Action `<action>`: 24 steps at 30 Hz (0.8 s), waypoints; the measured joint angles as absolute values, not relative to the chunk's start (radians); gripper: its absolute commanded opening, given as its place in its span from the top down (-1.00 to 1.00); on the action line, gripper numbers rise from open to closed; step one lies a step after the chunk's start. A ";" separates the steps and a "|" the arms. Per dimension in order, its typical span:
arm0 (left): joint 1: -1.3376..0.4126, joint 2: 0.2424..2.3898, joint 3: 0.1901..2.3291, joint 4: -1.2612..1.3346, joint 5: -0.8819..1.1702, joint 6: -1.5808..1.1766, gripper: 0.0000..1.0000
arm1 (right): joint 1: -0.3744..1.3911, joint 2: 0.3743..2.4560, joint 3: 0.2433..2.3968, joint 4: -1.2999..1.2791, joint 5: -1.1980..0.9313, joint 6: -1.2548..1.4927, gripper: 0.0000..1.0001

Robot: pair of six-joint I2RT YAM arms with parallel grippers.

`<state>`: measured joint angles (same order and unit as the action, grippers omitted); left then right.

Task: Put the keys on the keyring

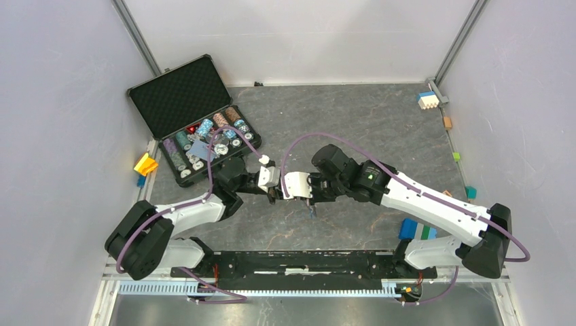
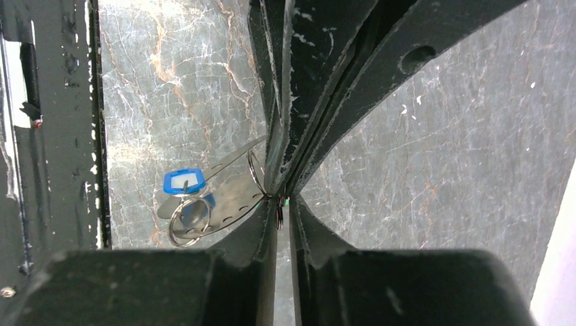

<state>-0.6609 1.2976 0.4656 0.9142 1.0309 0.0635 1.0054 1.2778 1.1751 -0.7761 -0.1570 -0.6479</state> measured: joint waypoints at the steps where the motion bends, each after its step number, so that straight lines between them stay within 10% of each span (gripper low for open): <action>1: -0.661 1.293 0.462 0.915 1.031 0.064 0.95 | 1.003 1.274 1.168 -0.766 -0.162 -0.648 0.54; 24: -0.662 1.288 0.385 1.234 1.059 -0.154 0.96 | 0.850 1.032 0.902 -0.486 -0.543 -0.657 0.40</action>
